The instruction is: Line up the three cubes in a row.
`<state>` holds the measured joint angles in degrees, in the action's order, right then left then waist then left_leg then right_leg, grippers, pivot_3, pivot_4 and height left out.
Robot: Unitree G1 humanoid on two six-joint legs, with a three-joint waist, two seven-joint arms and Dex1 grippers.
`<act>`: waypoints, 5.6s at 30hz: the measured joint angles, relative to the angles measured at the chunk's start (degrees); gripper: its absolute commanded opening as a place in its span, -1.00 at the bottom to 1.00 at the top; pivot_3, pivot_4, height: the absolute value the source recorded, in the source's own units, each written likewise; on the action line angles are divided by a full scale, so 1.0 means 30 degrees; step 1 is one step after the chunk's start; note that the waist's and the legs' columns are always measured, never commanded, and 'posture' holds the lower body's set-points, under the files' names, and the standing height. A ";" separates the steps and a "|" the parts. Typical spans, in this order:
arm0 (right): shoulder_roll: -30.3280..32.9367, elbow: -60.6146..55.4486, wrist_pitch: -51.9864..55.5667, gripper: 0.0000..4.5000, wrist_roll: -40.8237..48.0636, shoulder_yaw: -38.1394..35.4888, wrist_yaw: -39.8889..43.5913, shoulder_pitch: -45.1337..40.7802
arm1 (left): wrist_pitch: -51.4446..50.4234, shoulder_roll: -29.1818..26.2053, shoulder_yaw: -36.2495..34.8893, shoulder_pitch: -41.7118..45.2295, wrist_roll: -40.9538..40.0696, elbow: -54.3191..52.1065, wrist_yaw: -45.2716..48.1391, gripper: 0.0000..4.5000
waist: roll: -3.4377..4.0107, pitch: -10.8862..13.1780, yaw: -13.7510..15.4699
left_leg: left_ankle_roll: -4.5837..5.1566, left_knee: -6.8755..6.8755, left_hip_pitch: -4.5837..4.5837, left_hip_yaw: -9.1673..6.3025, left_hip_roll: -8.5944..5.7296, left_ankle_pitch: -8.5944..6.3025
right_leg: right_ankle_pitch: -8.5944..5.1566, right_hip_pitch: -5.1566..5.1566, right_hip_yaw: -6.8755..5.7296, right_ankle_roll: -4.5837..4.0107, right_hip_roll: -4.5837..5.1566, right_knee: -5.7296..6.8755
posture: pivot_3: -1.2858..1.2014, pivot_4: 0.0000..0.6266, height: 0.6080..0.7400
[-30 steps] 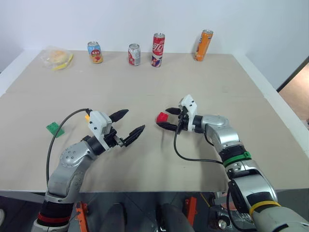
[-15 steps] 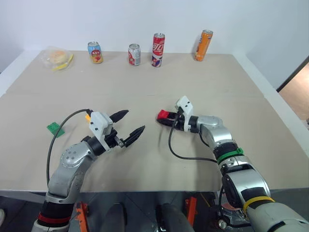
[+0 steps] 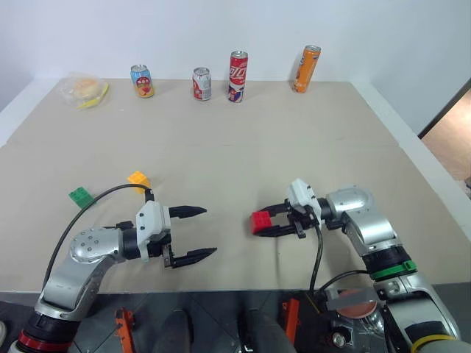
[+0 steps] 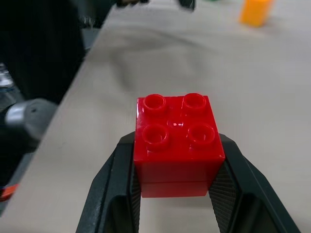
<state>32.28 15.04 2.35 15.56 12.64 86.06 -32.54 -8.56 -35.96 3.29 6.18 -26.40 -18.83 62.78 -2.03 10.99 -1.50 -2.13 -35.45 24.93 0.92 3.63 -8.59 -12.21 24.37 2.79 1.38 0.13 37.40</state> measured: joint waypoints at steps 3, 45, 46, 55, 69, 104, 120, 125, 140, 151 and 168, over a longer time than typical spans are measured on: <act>0.0000 0.0569 -0.0881 -0.44 -0.0428 0.0290 0.0058 0.0024 | 0.0054 -0.0183 0.0239 0.0034 0.0013 0.0144 0.0527 1.00 | 0.0000 0.0000 0.0000 | 0.0002 -0.0014 0.0002 0.0047 -0.0006 0.0001 | 0.0000 0.0002 0.0022 0.0001 0.0024 -0.0002 | 0.03 -0.52 1.00; -0.6107 -0.1153 0.3733 0.99 0.2565 0.0219 -0.3420 -0.5158 | 0.0025 -0.4382 -0.9499 -0.0826 -0.0549 0.8961 -0.1148 1.00 | -0.0029 -0.0015 -0.0317 | -0.0010 0.0040 0.0080 0.0166 0.0060 -0.0018 | -0.0064 0.0274 0.0032 -0.0067 0.0018 0.0225 | 0.03 -0.52 1.00; -0.6181 -0.1153 0.3687 0.99 0.2563 0.0215 -0.3500 -0.5164 | 0.0234 -0.4408 -0.9519 -0.0717 -0.0459 0.9565 -0.1125 1.00 | -0.0033 -0.0018 -0.0316 | -0.0010 0.0039 0.0080 0.0172 0.0061 -0.0017 | -0.0064 0.0275 0.0031 -0.0067 0.0023 0.0225 | 0.03 -0.52 1.00; -0.6377 -0.1408 0.3778 0.99 0.2570 0.0215 -0.4213 -0.5024 | 0.2044 -0.4701 -0.9495 0.1744 0.0525 1.4713 -0.0930 1.00 | -0.0067 -0.0039 -0.0332 | -0.0011 0.0046 0.0078 0.0189 0.0079 -0.0018 | -0.0054 0.0297 0.0012 -0.0082 0.0016 0.0251 | 0.03 -0.52 1.00; -0.6096 -0.2645 0.4311 0.99 0.2606 0.0216 -0.5020 -0.4246 | 0.4820 -0.4763 -0.7238 0.4711 0.3211 2.1209 0.0420 1.00 | -0.0095 -0.0056 -0.0340 | -0.0015 0.0047 0.0080 0.0199 0.0085 -0.0020 | -0.0054 0.0306 0.0010 -0.0085 0.0011 0.0264 | 0.03 -0.52 1.00; 0.1937 -0.6630 0.6898 1.00 0.3906 -0.1830 -0.3548 0.0215 | -0.0966 0.0052 0.0877 0.3846 0.2052 0.5154 0.0898 -0.39 | -0.0110 -0.0063 -0.0077 | -0.0008 0.0020 0.0050 0.0197 0.0062 -0.0016 | -0.0040 0.0282 0.0160 -0.0025 -0.0078 0.0261 | 0.03 -0.52 1.00; 0.2694 -1.0271 0.8283 1.00 0.4505 -0.3199 -0.6324 0.2452 | -0.0542 0.1723 0.4089 0.6505 0.4027 0.7725 0.2607 -0.39 | -0.0110 -0.0063 -0.0079 | -0.0003 -0.0017 0.0065 0.0206 0.0045 -0.0016 | -0.0029 0.0278 0.0249 0.0016 -0.0093 0.0255 | 0.03 -0.52 1.00; 0.2859 -1.0571 0.8383 1.00 0.4688 -0.3507 -0.6674 0.2528 | -0.0480 0.1910 0.4171 0.6706 0.4237 0.8213 0.2752 -0.39 | -0.0111 -0.0064 -0.0070 | -0.0004 -0.0033 0.0071 0.0209 0.0038 -0.0016 | -0.0026 0.0270 0.0255 0.0022 -0.0087 0.0253 | 0.03 -0.52 1.00; 0.2923 -1.0573 0.8382 1.00 0.4824 -0.3517 -0.6893 0.2874 | -0.0756 0.1983 0.4297 0.6839 0.4377 0.8286 0.3121 0.66 | -0.0111 -0.0064 -0.0066 | -0.0003 -0.0032 0.0071 0.0207 0.0037 -0.0016 | -0.0026 0.0271 0.0255 0.0023 -0.0089 0.0254 | 0.03 -0.52 1.00; 0.2786 -1.0554 0.8438 1.00 0.5221 -0.3525 -0.6733 0.2372 | -0.3353 0.1807 0.2540 0.5975 0.2524 0.5576 0.2015 0.99 | -0.0113 -0.0060 -0.0127 | -0.0003 -0.0031 0.0074 0.0205 0.0047 -0.0016 | -0.0023 0.0278 0.0256 0.0029 -0.0096 0.0257 | 0.03 -0.52 1.00; -0.1664 -0.5590 0.6658 1.00 0.4403 -0.2677 -0.8284 -0.2416 | -0.5145 0.8590 -0.3844 0.3070 0.5685 0.0972 -1.6729 0.99 | -0.0130 -0.0067 -0.0324 | 0.0011 -0.0069 0.0066 0.0200 0.0008 -0.0007 | 0.0059 0.0227 0.0286 0.0159 -0.0081 0.0243 | 0.03 -0.52 1.00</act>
<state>27.28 -1.73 22.32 28.77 4.61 61.21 -39.79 -24.00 -10.19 -8.25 15.39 -9.34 -15.92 12.59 -2.42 10.79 -2.47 -2.09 -35.66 25.12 1.52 3.65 -8.61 -12.04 25.05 3.64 1.85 -0.11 38.12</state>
